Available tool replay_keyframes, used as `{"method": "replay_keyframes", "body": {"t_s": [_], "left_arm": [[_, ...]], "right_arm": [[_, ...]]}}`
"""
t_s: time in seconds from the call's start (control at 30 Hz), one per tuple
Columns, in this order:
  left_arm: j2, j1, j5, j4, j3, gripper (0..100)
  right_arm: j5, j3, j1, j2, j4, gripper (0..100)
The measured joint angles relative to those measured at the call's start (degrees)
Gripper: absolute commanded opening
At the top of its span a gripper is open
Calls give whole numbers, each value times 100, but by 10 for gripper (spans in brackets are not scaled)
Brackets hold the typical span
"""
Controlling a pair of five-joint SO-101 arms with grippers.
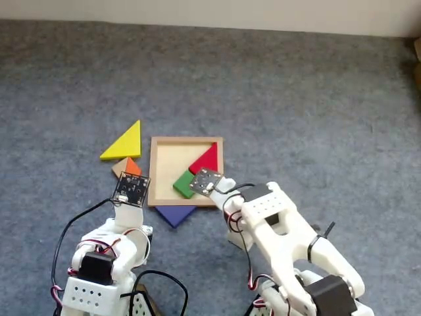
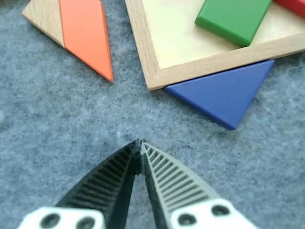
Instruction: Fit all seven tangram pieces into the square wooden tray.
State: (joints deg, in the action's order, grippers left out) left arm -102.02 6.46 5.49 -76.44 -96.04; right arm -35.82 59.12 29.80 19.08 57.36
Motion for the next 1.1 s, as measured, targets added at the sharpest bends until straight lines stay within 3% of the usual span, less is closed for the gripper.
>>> {"method": "replay_keyframes", "body": {"t_s": [0.67,1.1], "left_arm": [[0,0,0,0,0,8],[0,0,0,0,0,8]], "right_arm": [[9,-26,-44,0,-9,156],[0,-958,-9,-88,53,156]]}}
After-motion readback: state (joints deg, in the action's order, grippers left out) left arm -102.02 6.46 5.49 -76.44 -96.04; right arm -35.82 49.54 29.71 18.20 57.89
